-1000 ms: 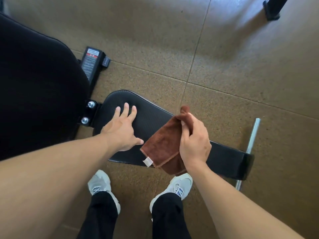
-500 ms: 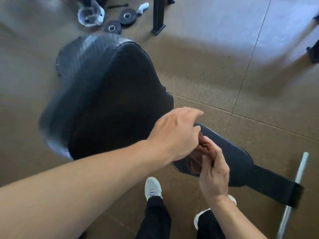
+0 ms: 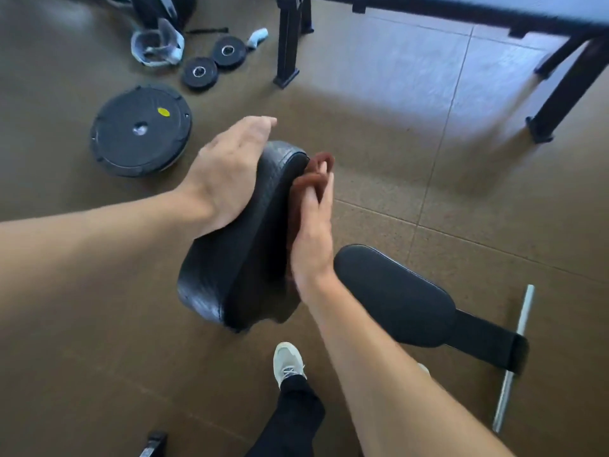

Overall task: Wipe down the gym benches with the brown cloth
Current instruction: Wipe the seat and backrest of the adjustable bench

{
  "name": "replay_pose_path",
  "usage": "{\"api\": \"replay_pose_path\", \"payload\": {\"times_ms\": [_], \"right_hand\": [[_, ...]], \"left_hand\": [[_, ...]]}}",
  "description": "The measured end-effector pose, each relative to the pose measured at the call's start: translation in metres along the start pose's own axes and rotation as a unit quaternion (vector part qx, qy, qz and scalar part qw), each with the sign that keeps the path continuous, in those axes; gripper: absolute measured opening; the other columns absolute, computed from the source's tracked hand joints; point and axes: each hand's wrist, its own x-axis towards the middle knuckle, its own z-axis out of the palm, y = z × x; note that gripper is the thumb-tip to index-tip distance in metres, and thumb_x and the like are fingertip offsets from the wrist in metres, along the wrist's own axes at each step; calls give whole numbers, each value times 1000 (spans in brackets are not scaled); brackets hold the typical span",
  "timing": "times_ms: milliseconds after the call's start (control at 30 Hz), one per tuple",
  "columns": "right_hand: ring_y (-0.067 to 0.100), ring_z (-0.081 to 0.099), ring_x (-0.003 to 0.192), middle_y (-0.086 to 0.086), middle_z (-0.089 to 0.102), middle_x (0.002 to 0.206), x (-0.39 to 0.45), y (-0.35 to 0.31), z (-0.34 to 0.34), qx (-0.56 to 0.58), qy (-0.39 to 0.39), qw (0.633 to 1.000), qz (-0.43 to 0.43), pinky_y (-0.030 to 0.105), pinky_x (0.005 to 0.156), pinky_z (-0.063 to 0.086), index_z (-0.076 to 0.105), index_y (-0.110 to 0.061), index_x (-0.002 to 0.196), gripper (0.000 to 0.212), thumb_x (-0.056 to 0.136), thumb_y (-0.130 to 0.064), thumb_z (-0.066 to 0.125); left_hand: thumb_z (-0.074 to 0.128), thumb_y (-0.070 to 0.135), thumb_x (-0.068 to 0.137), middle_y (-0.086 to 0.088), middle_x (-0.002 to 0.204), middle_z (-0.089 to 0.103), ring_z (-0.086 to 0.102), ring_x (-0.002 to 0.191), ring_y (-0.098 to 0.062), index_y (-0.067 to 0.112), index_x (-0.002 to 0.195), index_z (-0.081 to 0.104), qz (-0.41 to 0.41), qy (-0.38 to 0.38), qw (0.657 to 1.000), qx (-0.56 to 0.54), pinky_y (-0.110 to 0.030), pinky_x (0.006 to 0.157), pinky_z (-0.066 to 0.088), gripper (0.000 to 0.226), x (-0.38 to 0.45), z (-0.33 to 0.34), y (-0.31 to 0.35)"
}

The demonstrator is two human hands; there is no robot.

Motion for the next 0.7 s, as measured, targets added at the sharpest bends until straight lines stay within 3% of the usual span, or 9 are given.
{"api": "replay_pose_path", "payload": {"times_ms": [67, 133, 267, 367, 500, 600, 700], "right_hand": [[7, 10, 161, -19, 21, 173, 28, 9, -18, 7, -61, 995, 82, 55, 130, 9, 38, -77, 140, 65, 78, -93, 51], [10, 8, 162, -21, 18, 173, 28, 3, -32, -7, -103, 990, 101, 56, 130, 9, 36, -73, 145, 82, 69, -98, 56], [-6, 9, 158, -34, 13, 169, -71, -37, -18, -28, -165, 983, 73, 43, 133, 11, 13, -75, 149, 62, 97, -65, 45], [-9, -3, 157, -35, -2, 170, -105, -37, 4, -71, -136, 987, 43, 42, 133, 8, -4, -78, 145, 64, 98, -65, 38], [9, 1, 162, -8, 5, 176, -17, -49, 5, -108, -28, 990, 83, 44, 133, 5, 8, -42, 163, 80, 92, -69, 34], [11, 11, 162, -8, 16, 175, -7, -47, 8, -156, -23, 986, 55, 47, 132, 12, 16, -60, 141, 56, 87, -74, 21], [2, 8, 160, -23, 11, 173, -69, -48, 35, -37, 1, 994, 98, 43, 133, 10, 7, -82, 140, 57, 90, -74, 36]], "left_hand": [[29, 43, 109, 12, 156, 49, 35, 148, -5, 28, 144, 58, 13, -22, 997, 66, -15, 116, 19, 48, 0, 0, 5], [28, 41, 110, 9, 161, 43, 27, 153, -8, 28, 145, 56, 23, -31, 994, 101, -25, 122, 17, 47, 0, 0, 10], [30, 37, 111, 5, 159, 46, 27, 154, -12, 26, 142, 59, 39, -46, 992, 107, -36, 127, 17, 44, 2, 1, 10], [32, 36, 111, 6, 151, 55, 41, 145, -11, 26, 140, 62, 38, -50, 997, 42, -24, 118, 26, 42, 3, -1, 9], [28, 43, 108, 10, 151, 54, 43, 143, -8, 31, 145, 56, 37, -65, 997, 7, -21, 115, 26, 48, 4, -2, 7], [26, 51, 101, 12, 150, 55, 44, 142, -9, 33, 144, 57, 27, -63, 998, 8, -29, 120, 29, 55, 3, -2, 7], [26, 49, 105, 9, 154, 52, 43, 144, -12, 34, 151, 48, 21, -69, 997, -6, -29, 119, 27, 53, 4, -2, 6]]}}
